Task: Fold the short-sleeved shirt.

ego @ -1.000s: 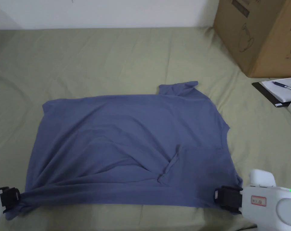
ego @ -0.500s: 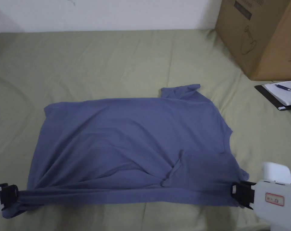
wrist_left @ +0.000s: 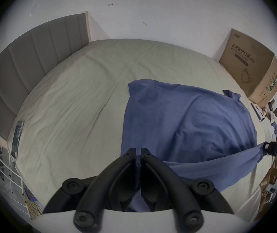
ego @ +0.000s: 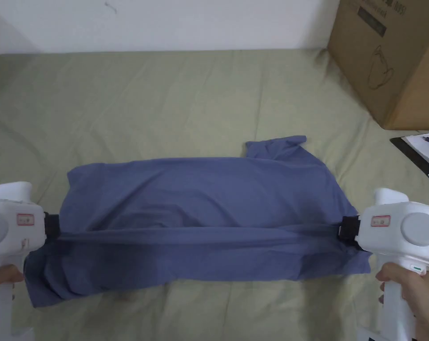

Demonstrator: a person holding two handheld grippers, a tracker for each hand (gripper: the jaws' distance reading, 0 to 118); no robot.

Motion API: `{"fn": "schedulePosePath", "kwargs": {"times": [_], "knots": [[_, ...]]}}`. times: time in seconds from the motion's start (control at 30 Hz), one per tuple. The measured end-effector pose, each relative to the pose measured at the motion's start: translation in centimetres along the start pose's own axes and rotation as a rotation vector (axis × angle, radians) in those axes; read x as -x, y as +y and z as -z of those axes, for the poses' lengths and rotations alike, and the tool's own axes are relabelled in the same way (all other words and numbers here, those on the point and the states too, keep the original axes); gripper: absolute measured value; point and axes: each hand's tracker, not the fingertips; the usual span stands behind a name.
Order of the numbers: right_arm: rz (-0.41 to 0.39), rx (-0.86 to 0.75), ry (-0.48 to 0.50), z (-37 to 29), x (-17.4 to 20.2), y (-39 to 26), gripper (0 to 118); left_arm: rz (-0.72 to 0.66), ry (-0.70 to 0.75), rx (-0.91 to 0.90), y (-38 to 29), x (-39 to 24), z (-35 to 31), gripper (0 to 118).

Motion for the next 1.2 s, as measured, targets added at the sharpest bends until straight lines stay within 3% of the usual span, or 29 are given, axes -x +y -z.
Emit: {"fn": "schedulePosePath", "kwargs": {"times": [0.1,0.13,0.17,0.2,0.23,0.27,0.3,0.43,0.47,0.53,0.57,0.6,0.63,0.67,0.83,0.9,0.93,0.97,1.0,1.03,1.07,1.13,1.2], "knots": [[0.016,0.007,-0.010,1.7,0.1,1.1,11,0.024,0.025,0.009,0.7,-0.4,1.8,9],[0.004,0.026,-0.030,2.2,0.1,1.3,11,0.037,0.060,-0.004,0.7,-0.4,2.0,22],[-0.016,0.056,-0.051,2.6,0.2,1.5,21,0.041,0.070,0.003,0.7,-0.4,2.1,46],[-0.034,0.059,-0.074,2.7,0.3,1.5,51,0.036,0.066,0.007,0.7,-0.2,2.0,80],[-0.049,0.049,-0.076,2.6,0.2,1.4,81,0.029,0.054,-0.001,0.5,0.3,1.7,98],[-0.053,0.038,-0.075,2.4,0.1,1.3,98,0.015,0.020,-0.025,0.2,0.7,1.1,104],[-0.049,0.015,-0.068,1.6,-0.1,1.1,101,-0.016,-0.004,-0.045,-0.1,0.9,0.4,104],[0.016,-0.040,-0.007,-2.0,-0.8,-0.1,96,-0.121,-0.048,-0.072,-1.9,2.3,-3.1,104],[0.028,-0.074,0.022,-3.2,-1.0,-0.8,90,-0.133,-0.069,-0.088,-2.7,2.7,-4.1,104],[0.028,-0.096,0.048,-5.5,-1.3,-2.5,58,-0.153,-0.108,-0.099,-4.7,3.2,-5.9,97],[0.023,-0.095,0.048,-6.3,-1.3,-3.3,42,-0.165,-0.104,-0.107,-5.7,3.3,-6.7,84],[0.016,-0.098,0.044,-6.9,-1.3,-4.2,17,-0.166,-0.092,-0.111,-6.8,3.4,-7.3,53],[0.010,-0.100,0.037,-7.4,-1.3,-5.0,6,-0.169,-0.081,-0.113,-7.6,3.4,-7.6,21],[0.001,-0.099,0.017,-7.6,-1.3,-5.8,4,-0.176,-0.063,-0.102,-8.6,3.6,-7.8,0],[-0.088,-0.047,-0.032,-7.5,-0.8,-8.2,0,-0.213,-0.064,-0.014,-10.8,4.5,-6.4,0],[-0.090,-0.030,-0.050,-6.8,-0.9,-8.6,0,-0.213,-0.057,-0.021,-11.0,4.6,-5.9,0],[-0.083,-0.026,-0.043,-6.4,-1.2,-8.6,0,-0.237,-0.074,-0.020,-11.0,4.8,-5.6,3],[-0.068,-0.019,-0.025,-6.4,-1.3,-8.8,0,-0.260,-0.110,-0.021,-10.6,4.7,-5.1,16],[-0.054,-0.010,-0.013,-6.3,-1.3,-8.9,0,-0.283,-0.142,-0.014,-10.4,4.8,-4.7,52],[-0.051,-0.006,-0.010,-6.2,-1.2,-9.0,0,-0.300,-0.174,0.006,-10.1,4.8,-4.1,52],[-0.054,-0.005,-0.011,-6.1,-1.2,-8.9,0,-0.306,-0.185,0.038,-9.8,4.7,-3.3,62],[-0.065,0.000,-0.016,-6.1,-1.0,-9.1,0,-0.299,-0.167,0.069,-9.5,4.1,-1.9,103],[-0.068,0.007,-0.012,-6.0,-1.0,-9.0,0,-0.273,-0.152,0.065,-9.5,3.4,-1.0,108]]}}
